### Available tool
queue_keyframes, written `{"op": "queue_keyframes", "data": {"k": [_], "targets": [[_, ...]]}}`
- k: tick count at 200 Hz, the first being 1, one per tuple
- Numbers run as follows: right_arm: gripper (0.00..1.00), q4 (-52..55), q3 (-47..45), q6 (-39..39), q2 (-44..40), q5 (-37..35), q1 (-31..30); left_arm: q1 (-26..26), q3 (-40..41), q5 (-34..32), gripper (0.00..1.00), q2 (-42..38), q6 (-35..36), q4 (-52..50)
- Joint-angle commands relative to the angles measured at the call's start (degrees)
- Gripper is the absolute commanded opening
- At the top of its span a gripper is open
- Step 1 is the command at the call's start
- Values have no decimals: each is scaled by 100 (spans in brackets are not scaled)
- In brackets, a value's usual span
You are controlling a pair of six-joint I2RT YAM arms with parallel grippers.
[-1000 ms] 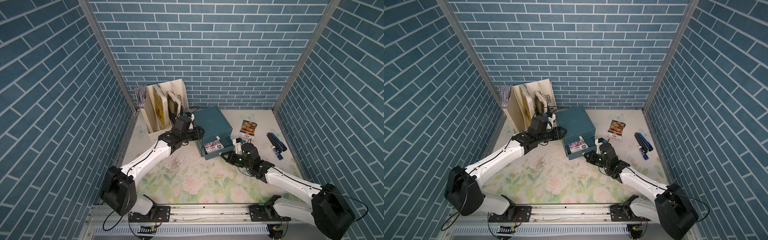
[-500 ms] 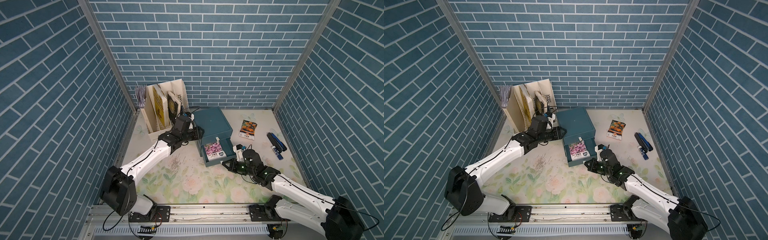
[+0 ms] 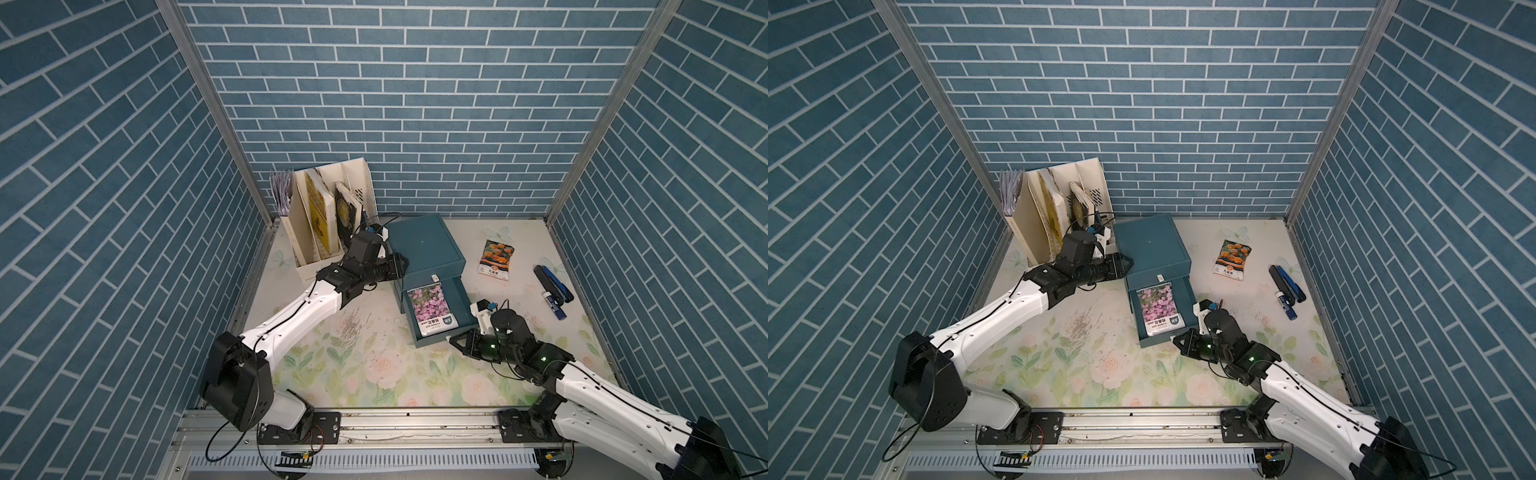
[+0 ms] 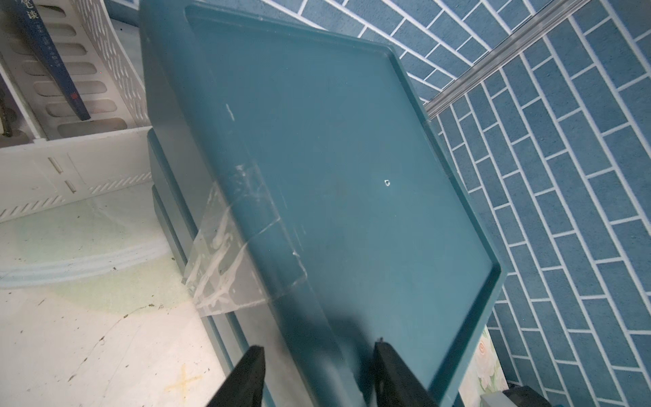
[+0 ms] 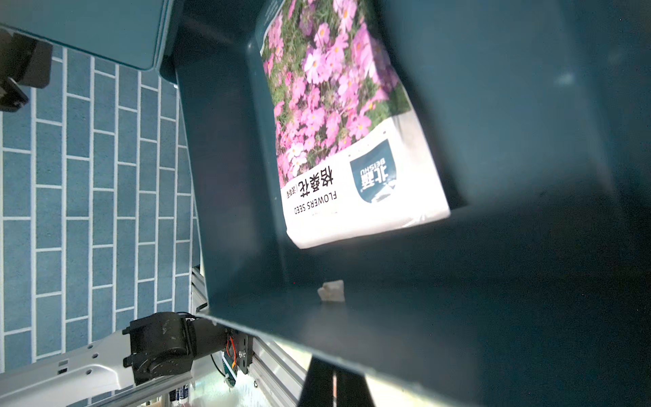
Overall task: Take the seed bags out of the drawer
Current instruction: Open the drawer in the storage box.
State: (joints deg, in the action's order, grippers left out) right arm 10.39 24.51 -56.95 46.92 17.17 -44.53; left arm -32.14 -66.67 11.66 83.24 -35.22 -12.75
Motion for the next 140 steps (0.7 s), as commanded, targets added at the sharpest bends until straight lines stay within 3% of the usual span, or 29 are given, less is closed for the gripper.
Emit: {"op": "queue_keyframes", "data": {"k": [1, 53, 97, 140], "targets": [[0, 281, -104, -180, -149, -62, -66, 58, -25, -155, 53, 151, 30, -317], [0, 68, -134, -152, 46, -36, -73, 62, -30, -147, 53, 157, 40, -324], [31, 262, 95, -33, 90, -107, -73, 59, -56, -131, 53, 164, 36, -325], [41, 757, 591, 119, 58, -82, -73, 63, -109, -129, 53, 191, 48, -350]]}}
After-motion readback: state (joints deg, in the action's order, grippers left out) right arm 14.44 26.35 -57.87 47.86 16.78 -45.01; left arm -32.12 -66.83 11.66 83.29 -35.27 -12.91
